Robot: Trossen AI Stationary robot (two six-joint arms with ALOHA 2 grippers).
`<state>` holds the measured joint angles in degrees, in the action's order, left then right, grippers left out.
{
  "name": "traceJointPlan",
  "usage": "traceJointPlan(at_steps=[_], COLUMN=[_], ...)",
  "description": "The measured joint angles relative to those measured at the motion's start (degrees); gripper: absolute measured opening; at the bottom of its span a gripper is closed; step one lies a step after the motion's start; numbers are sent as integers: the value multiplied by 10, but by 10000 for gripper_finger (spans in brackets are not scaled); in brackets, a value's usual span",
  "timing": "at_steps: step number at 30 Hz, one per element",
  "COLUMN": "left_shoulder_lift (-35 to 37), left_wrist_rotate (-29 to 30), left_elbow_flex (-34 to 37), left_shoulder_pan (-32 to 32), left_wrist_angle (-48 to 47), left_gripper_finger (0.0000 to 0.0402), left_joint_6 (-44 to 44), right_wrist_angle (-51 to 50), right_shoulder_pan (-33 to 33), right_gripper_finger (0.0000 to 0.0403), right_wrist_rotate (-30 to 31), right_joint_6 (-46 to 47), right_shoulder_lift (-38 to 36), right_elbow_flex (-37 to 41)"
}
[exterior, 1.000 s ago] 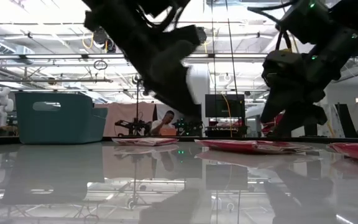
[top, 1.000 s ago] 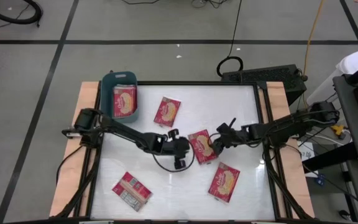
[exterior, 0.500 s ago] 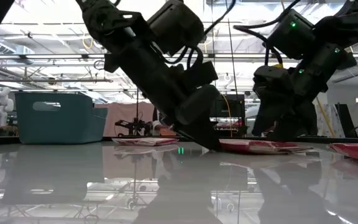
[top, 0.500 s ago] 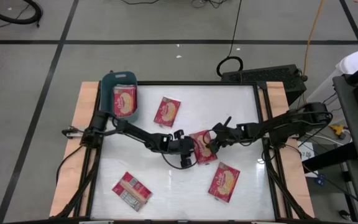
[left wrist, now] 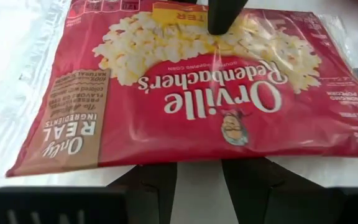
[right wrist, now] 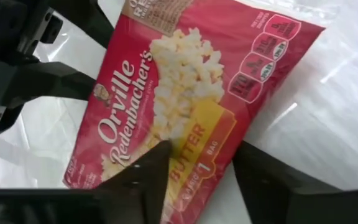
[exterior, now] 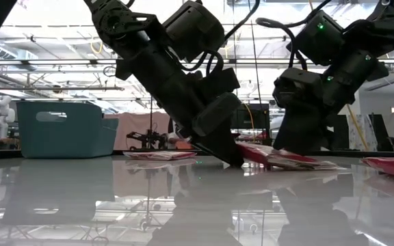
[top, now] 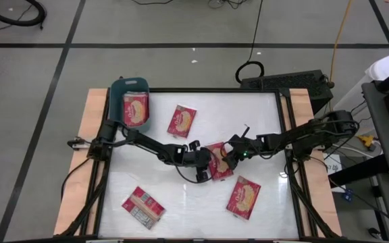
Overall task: Sort popcorn bags into baskets
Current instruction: Stack the red popcorn bag on top of the other red popcorn bag into the blue bin
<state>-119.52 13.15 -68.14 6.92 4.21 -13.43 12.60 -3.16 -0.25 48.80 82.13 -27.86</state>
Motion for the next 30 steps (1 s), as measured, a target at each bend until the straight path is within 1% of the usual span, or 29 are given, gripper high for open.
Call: traceJointPlan(at_steps=[4, 7, 11, 13, 16, 18, 23, 26, 30], left_shoulder_lift=[2, 9, 14, 15, 16, 16, 16, 16, 22], left_wrist_rotate=[-8, -14, -32, -56, -72, -78, -91, -93, -95], left_elbow_flex=[0, 1, 2, 2, 1, 1, 1, 1, 1], left_shoulder_pan=[-1, -2, -5, -10, -15, -14, -10, -6, -6], left_wrist_angle=[-4, -6, -9, -12, -24, -26, -18, -17, -16], left_gripper_finger=[127, 127, 127, 127, 127, 127, 127, 129, 138], left_joint_6=[-10, -46, -108, -125, -127, -128, -173, -202, -237], right_wrist_angle=[0, 2, 5, 10, 20, 47, 160, 225, 277], right_shoulder_pan=[0, 0, 0, 0, 0, 0, 0, -4, -12], right_gripper_finger=[105, 68, 33, 21, 10, 8, 7, 6, 6], right_wrist_rotate=[5, 21, 32, 32, 32, 33, 33, 41, 58], right_joint_6=[-18, -23, -35, -35, -31, -29, -4, -3, -1], right_shoulder_lift=[0, -1, -1, -2, -2, -3, -2, -3, -3], right_elbow_flex=[0, 0, 1, 8, 27, 45, 110, 148, 180])
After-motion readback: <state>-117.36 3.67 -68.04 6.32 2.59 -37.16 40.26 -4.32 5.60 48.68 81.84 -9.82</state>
